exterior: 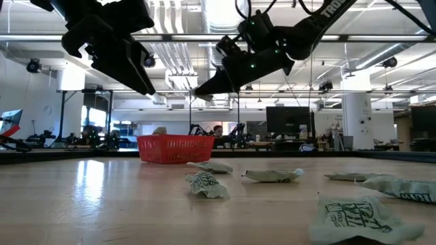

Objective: Pick and place Stevia / Truvia into bins
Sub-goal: Put the white stevia packet into the red bin

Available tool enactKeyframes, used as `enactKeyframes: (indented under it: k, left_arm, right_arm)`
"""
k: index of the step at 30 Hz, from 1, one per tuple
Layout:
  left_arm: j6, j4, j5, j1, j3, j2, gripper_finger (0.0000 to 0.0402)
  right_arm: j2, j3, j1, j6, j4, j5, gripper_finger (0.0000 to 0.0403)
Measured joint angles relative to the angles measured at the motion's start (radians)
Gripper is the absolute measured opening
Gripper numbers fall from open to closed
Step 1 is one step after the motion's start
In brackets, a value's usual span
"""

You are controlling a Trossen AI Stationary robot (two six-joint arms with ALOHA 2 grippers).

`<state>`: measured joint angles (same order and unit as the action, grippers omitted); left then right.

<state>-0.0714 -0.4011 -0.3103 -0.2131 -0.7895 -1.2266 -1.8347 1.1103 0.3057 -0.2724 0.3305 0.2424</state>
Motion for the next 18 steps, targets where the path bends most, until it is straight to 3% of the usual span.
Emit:
enactKeyframes:
  k: [8,18]
  left_arm:
    - [0.0,0.003,0.0,0.0,0.0,0.0,0.0146]
    - [0.0,0.002,0.0,0.0,0.007,0.0,0.0146]
  right_arm:
    - [-0.047,-0.005,0.001,-0.004,0.079,0.006,0.0009]
    - [-0.238,0.164,0.024,0.076,0.022,0.002,0.0009]
